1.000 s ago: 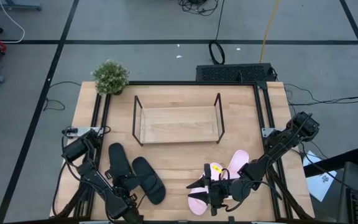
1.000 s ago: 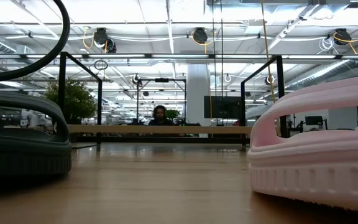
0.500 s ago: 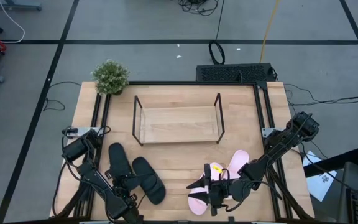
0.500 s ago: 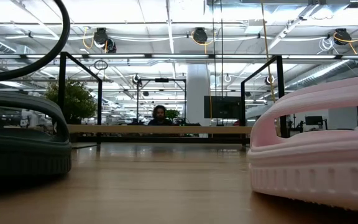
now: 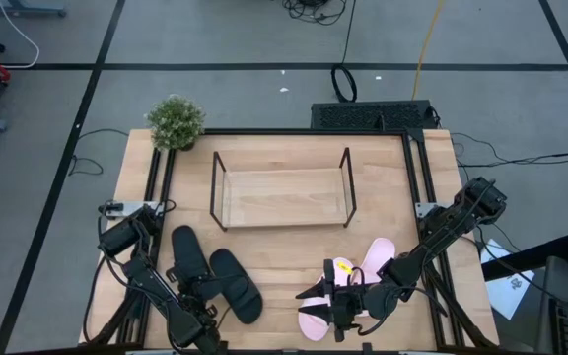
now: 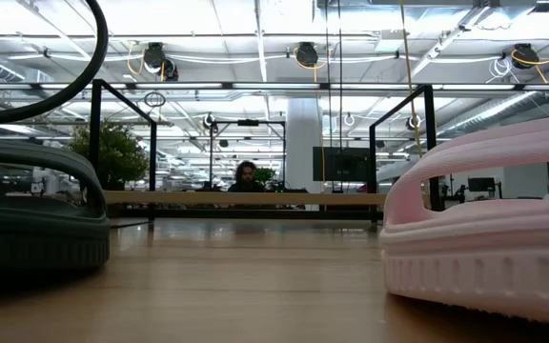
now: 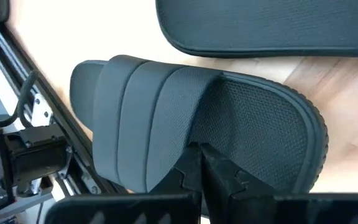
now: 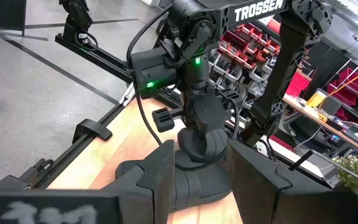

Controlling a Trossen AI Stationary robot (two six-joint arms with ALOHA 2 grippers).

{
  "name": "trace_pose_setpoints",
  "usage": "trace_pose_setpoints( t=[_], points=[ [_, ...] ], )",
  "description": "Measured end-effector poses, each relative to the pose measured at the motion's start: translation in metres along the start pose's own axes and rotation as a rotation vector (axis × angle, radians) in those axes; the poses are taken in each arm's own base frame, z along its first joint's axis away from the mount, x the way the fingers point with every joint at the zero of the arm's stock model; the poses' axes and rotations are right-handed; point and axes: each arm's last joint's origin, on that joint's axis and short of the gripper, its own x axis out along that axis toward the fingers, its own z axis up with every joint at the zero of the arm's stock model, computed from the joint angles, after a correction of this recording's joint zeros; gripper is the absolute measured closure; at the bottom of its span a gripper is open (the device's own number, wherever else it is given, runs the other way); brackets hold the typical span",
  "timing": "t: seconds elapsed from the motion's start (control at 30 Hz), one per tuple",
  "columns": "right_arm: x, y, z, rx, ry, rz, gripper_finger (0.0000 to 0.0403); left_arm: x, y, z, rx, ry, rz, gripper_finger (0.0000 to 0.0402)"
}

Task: Pick and place slides into the shelf
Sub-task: Put the left black pair of slide on the shelf

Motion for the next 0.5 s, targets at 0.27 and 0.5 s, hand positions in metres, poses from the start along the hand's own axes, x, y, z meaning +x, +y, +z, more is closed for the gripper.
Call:
trace_pose_setpoints(
  t=[0.27, 0.5],
  points=[
    [0.0000, 0.0000, 0.0000, 0.000, 0.000, 0.000, 0.0268, 0.0000, 0.0018, -0.0001, 0.000, 0.001, 0.018, 0.0401],
    [0.0002, -0.0003, -0.0001, 0.000, 0.001, -0.001, 0.0268, 0.0000, 0.0019, -0.0009, -0.019, 0.027, 0.019, 0.0401]
  ],
)
